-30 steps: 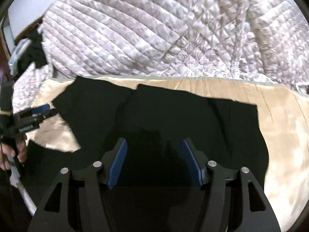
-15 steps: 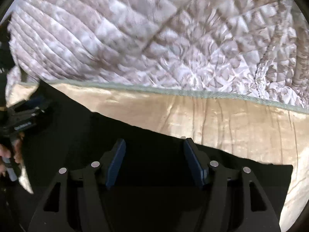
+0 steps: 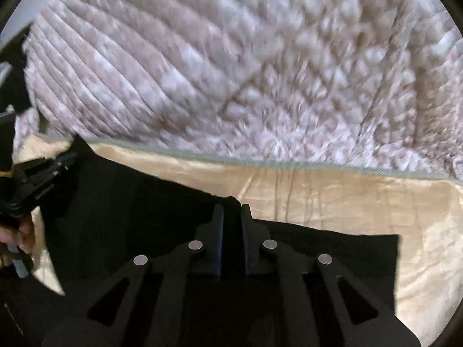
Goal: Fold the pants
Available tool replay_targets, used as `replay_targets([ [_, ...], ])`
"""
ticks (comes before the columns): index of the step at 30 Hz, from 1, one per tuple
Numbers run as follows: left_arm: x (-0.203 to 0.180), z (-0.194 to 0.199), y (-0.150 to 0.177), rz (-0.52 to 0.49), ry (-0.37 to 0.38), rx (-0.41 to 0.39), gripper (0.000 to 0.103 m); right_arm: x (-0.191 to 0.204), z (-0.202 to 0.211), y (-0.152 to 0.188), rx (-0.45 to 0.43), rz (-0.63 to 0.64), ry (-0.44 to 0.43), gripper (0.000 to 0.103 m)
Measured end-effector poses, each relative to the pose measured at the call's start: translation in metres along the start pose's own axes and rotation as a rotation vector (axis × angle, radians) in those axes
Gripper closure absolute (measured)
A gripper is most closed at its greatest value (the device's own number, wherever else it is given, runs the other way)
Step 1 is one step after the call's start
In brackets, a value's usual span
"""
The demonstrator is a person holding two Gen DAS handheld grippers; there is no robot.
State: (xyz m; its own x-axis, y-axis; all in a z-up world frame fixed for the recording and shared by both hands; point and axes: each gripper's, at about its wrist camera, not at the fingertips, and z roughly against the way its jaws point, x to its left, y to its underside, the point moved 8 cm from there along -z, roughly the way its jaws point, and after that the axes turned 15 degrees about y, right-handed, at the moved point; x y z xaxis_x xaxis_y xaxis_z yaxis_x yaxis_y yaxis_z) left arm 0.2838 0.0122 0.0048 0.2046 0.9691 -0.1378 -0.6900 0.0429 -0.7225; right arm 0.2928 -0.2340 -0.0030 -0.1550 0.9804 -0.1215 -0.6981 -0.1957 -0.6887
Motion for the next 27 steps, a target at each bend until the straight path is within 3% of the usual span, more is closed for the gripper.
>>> replay_targets([
  [7,-0.021,0.129,0.019,0.048,0.084,-0.178,0.099,-0.004,0.107,0.018,-0.134,-0.063,-0.074,0.094],
  [11,-0.039,0.186,0.067,0.096,0.145,-0.197,0.099,-0.005,0.169,0.071,-0.167,-0.122,-0.114,0.094],
  [15,-0.056,0.204,0.143,0.135,0.170,-0.127,0.099,-0.001,0.195,0.147,-0.105,-0.182,-0.123,0.094],
  [19,-0.058,0.190,0.210,0.204,0.161,0.010,0.097,0.007,0.175,0.231,0.076,-0.239,-0.118,0.093],
  [21,-0.055,0.190,0.233,0.254,0.159,0.053,0.095,0.010,0.164,0.254,0.163,-0.243,-0.120,0.093],
  [23,-0.053,0.202,0.241,0.255,0.139,0.043,0.093,0.008,0.167,0.263,0.183,-0.263,-0.126,0.093],
  [24,-0.049,0.209,0.240,0.253,0.118,0.031,0.093,0.006,0.172,0.263,0.169,-0.268,-0.129,0.090],
  [25,-0.045,0.214,0.236,0.256,0.104,0.016,0.090,0.003,0.176,0.263,0.160,-0.277,-0.130,0.081],
  [26,-0.042,0.218,0.231,0.257,0.096,0.003,0.082,-0.002,0.182,0.262,0.141,-0.302,-0.133,0.075],
  [27,-0.040,0.220,0.223,0.252,0.090,-0.010,0.075,-0.007,0.185,0.262,0.128,-0.324,-0.134,0.059],
])
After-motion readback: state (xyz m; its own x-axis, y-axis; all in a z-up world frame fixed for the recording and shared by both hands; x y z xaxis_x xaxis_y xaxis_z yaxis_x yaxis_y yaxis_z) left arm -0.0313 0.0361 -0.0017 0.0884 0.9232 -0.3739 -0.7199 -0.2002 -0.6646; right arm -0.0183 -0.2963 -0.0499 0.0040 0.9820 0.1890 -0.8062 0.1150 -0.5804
